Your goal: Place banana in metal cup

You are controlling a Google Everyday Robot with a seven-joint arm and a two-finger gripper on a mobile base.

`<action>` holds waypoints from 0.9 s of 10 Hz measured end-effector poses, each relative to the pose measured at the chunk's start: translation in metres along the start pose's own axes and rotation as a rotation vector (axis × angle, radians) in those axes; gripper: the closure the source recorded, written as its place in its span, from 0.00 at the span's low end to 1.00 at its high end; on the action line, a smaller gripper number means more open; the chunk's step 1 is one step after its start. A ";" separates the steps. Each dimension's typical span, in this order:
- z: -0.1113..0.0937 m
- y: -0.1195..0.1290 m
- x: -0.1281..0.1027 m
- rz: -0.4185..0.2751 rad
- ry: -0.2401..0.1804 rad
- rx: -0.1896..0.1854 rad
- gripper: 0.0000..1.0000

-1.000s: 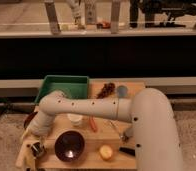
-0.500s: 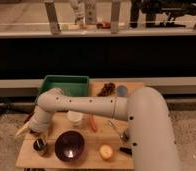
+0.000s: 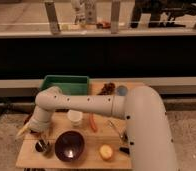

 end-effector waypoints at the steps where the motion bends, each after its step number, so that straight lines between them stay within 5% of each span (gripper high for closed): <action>1: -0.002 -0.001 -0.002 0.000 -0.004 0.000 0.20; 9: -0.004 -0.001 -0.003 -0.001 -0.007 -0.002 0.20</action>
